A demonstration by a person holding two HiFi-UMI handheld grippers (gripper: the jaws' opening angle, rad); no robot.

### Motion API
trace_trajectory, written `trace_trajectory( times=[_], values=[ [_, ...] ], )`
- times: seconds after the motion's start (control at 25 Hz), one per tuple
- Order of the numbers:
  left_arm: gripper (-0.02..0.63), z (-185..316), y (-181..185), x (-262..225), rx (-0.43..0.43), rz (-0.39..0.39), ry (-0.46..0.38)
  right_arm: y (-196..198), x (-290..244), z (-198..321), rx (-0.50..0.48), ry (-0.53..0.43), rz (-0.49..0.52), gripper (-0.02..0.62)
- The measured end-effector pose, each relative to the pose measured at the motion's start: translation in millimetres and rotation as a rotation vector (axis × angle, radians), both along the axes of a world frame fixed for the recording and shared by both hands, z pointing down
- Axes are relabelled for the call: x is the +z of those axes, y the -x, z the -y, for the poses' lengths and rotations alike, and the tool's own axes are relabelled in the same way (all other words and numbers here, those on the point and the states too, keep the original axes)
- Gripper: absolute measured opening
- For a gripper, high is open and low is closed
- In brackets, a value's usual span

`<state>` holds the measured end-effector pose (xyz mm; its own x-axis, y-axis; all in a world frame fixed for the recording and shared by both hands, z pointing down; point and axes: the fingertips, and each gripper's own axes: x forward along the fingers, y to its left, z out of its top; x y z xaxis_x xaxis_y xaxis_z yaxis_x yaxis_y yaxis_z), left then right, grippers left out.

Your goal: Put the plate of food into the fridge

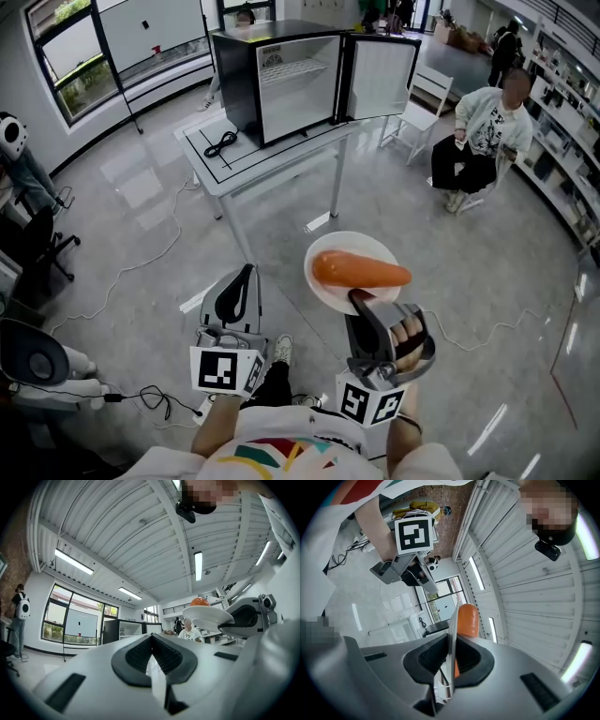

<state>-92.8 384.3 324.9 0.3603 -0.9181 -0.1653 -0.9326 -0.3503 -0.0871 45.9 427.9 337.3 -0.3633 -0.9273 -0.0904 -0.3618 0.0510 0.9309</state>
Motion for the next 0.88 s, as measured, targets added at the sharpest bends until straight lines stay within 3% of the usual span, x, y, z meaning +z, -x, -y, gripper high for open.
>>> trace_trajectory(
  times=[0.12, 0.32, 0.64, 0.88],
  values=[
    [0.006, 14.8, -7.2, 4.5, 0.021, 0.003, -0.007, -1.7, 6.2, 10.8, 0.014, -0.010, -0.020, 0.032],
    [0.006, 102.6, -3.7, -8.9, 0.039, -0.005, -0.011, 4.3, -10.5, 94.6, 0.031, -0.028, -0.037, 0.032],
    [0.006, 198.7, 25.9, -27.6, 0.047, -0.014, -0.053, 29.2, -25.5, 193.9, 0.049, -0.067, -0.050, 0.032],
    [0.006, 242.7, 49.6, -16.3, 0.033, -0.048, -0.043, 46.7, -20.8, 229.9, 0.050, -0.065, -0.063, 0.032]
  ],
)
